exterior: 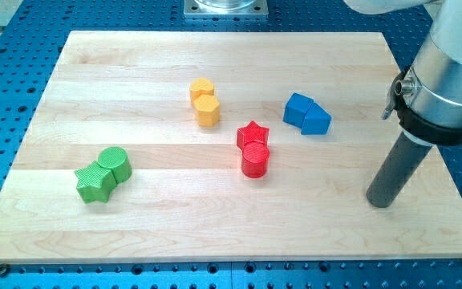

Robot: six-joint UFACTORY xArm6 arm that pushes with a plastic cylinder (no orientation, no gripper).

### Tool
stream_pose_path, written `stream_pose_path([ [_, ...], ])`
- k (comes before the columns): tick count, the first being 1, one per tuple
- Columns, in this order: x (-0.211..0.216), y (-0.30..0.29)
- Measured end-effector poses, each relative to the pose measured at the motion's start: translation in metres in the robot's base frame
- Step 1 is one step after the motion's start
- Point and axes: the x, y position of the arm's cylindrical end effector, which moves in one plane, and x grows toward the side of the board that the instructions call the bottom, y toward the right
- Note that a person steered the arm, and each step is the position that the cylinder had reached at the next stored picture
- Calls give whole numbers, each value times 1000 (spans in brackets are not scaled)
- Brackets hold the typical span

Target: Move your arm to the right of the red circle

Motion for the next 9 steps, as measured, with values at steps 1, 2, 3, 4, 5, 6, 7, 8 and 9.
stream_pose_path([
  [1, 0, 0],
  [2, 0, -21],
  [3, 0, -70],
  [4, 1, -100],
  [5, 1, -102],
  [6, 1, -102],
  [7, 1, -105],
  [8, 1, -105],
  [9, -25, -105],
])
